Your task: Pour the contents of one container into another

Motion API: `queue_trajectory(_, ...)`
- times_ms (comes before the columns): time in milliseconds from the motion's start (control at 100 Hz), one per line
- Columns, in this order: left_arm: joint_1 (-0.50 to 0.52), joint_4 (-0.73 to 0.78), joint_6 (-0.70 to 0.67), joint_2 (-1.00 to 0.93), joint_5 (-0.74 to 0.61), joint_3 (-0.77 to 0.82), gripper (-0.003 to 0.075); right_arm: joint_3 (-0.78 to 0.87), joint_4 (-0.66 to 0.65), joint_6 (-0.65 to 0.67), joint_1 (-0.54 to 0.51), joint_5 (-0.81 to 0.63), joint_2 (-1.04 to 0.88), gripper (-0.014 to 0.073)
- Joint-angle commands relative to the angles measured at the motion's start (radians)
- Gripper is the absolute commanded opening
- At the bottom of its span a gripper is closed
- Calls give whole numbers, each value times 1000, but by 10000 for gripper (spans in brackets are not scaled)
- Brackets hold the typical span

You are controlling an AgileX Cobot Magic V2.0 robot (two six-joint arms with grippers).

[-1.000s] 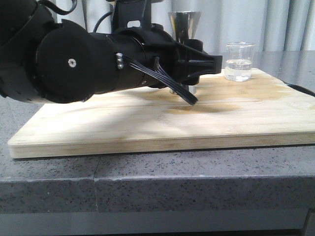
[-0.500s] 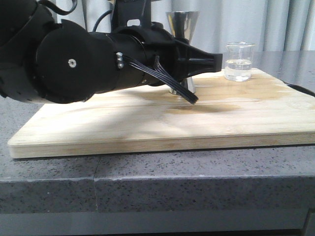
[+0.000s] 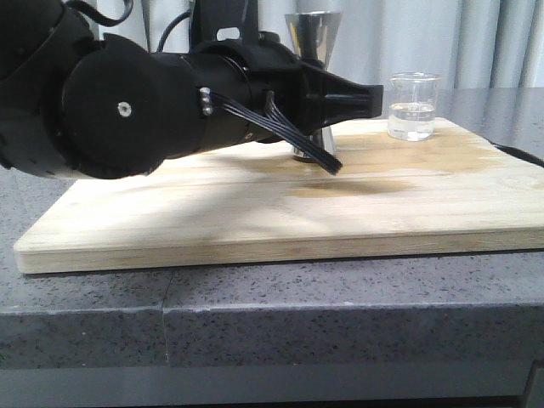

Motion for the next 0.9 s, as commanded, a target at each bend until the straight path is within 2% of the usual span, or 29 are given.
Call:
queue_trajectory(0,1,9,-9,-43,-92,-29,40,-38,-20,-10,-4,-113,49,-73)
queue_trajectory(120,1,9,-9,-52,-84,-29,40,-38,-28,-10,-4,-177,111,1)
queue_trajectory(290,1,10,-9,-84,-43,-29,40,-38,-47,-10,13,-293,202,277)
queue_trajectory(390,1,12,-9,-114,-8,-29,40,-38,-69,-10,51,-352,264,380)
queue_trajectory(600,1,12,-9,-163,30,-29,40,-38,-138,-10,123,-481,432,384)
queue_trajectory(890,1,12,-9,-252,103,-29,40,-38,-217,-10,124,-694,643,384)
